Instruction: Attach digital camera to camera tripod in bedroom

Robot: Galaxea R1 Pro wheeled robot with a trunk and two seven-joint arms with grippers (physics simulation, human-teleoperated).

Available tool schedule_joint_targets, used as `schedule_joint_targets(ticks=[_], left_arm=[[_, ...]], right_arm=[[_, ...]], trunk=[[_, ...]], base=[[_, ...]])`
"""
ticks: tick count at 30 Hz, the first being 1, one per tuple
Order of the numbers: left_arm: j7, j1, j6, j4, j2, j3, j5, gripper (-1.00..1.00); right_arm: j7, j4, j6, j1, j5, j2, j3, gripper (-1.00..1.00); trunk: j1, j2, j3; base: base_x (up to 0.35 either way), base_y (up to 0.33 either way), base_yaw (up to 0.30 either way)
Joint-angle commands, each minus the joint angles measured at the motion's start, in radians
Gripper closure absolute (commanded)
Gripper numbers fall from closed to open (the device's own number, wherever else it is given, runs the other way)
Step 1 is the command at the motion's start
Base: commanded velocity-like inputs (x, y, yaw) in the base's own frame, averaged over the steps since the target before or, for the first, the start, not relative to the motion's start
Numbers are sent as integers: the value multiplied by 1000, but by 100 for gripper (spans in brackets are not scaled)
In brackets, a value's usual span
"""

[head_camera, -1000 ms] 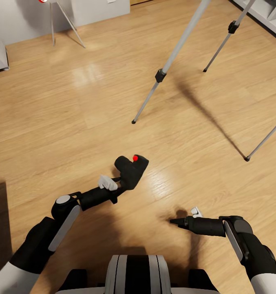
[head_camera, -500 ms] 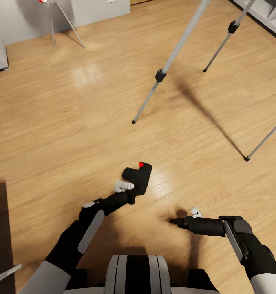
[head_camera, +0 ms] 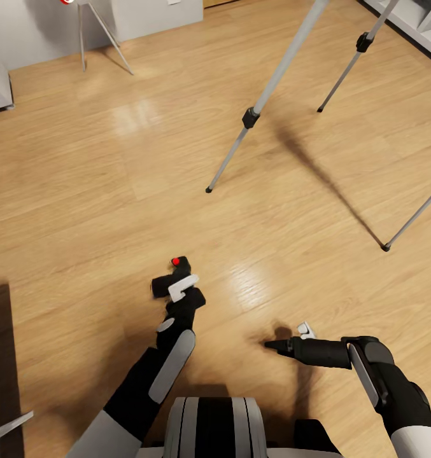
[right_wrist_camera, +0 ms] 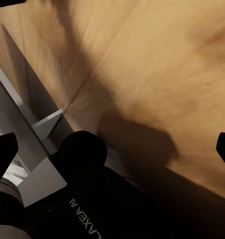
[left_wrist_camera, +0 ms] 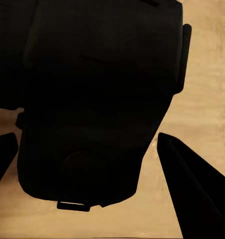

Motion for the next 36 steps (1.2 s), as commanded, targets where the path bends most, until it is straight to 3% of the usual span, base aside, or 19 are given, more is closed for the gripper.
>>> schedule_joint_targets(ticks=[1, 4, 5, 8, 12, 16, 18, 20, 22, 23, 28, 36], left_arm=[[14, 0, -2, -25, 2, -44, 9, 100], [31, 1, -6, -57, 6, -109, 16, 100], [75, 1, -8, -76, 8, -154, 26, 100], [153, 1, -7, -85, 9, -179, 30, 100], [355, 1, -16, -93, 12, -203, 32, 100], [441, 1, -20, -93, 12, -221, 32, 100], [466, 1, -21, -94, 12, -239, 33, 100], [489, 1, -21, -98, 12, -276, 33, 100], [507, 1, -22, -101, 10, -336, 33, 100], [508, 1, -22, -101, 10, -345, 33, 100], [513, 1, -23, -103, 10, -374, 34, 100], [514, 1, -24, -113, 9, -382, 36, 100]], right_arm=[[-1, 0, 6, 0, -4, 0, 0, -100], [-1, 0, 6, 0, -4, 0, 0, -100], [-1, 0, 6, 0, -4, 0, 0, -100], [-1, 0, 6, 0, -4, 0, 0, -100], [0, 0, 6, 0, -3, 0, 0, -100], [0, 0, 6, 0, -3, 0, 0, -100], [0, 0, 6, 0, -3, 0, 0, -100], [0, 0, 6, 0, -2, 1, 0, -100], [-1, 0, 6, 0, -1, 2, 0, -100], [-1, 0, 6, 0, -1, 2, 0, -100], [0, 0, 6, 0, -1, 2, 0, -100], [1, 0, 6, 0, -1, 1, 0, -100]], trunk=[[0, 0, -1], [0, 0, -1], [0, 0, -1], [0, 0, -1], [0, 0, -1], [0, 0, -1], [0, 0, -1], [0, 0, -1], [0, 0, -1], [0, 0, -1], [0, 0, -1], [-4, 2, 30]], base=[[0, 0, 0], [0, 0, 0], [0, 0, 0], [0, 0, 0], [0, 0, 0], [0, 0, 0], [0, 0, 0], [0, 0, 0], [0, 0, 0], [0, 0, 0], [0, 0, 0], [0, 0, 0]])
